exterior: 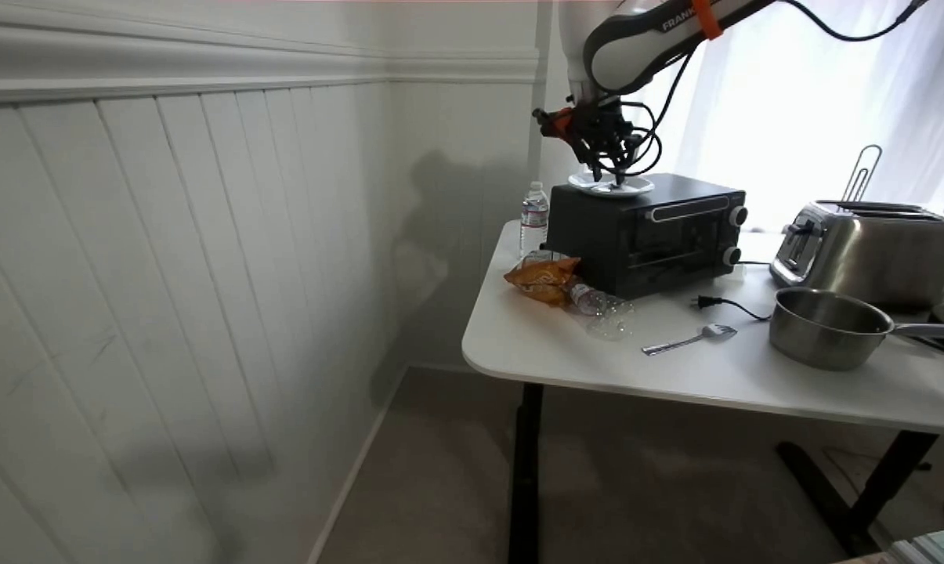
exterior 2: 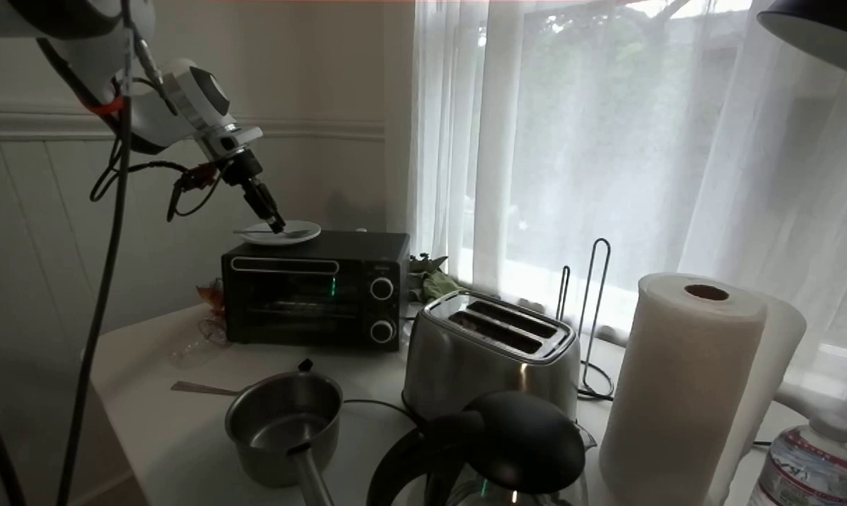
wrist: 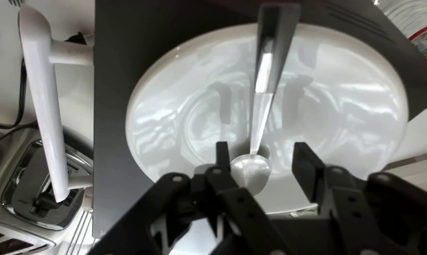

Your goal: Pick up the silver spoon from the white plate and put it in the silver pot

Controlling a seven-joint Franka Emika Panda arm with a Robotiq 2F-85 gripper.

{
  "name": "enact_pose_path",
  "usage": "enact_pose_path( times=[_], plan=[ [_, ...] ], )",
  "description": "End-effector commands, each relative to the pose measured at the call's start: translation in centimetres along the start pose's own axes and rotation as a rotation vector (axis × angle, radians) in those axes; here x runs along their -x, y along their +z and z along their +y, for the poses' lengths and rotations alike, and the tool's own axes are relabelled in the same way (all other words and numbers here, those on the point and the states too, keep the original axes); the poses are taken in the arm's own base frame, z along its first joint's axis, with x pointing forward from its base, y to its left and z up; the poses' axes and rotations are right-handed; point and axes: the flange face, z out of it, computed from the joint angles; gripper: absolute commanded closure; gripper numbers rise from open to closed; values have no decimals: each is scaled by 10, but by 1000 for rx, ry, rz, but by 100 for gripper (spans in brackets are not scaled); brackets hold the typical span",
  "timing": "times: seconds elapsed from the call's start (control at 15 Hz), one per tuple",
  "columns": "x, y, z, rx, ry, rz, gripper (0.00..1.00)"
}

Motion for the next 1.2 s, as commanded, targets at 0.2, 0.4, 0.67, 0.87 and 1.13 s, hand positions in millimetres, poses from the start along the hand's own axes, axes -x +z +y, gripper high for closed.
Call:
enact_pose_path(
  times=[0.2,0.4,0.67,0.87,1.13],
  plan=[
    [4,2,-8,13,53,3,54],
    [4,2,-7,14,66,1,68],
    [3,-2,-7,11,73,5,88],
    [-3,-9,-7,3,77,13,100],
    [-26,-40,3,42,83,33,98]
  ],
)
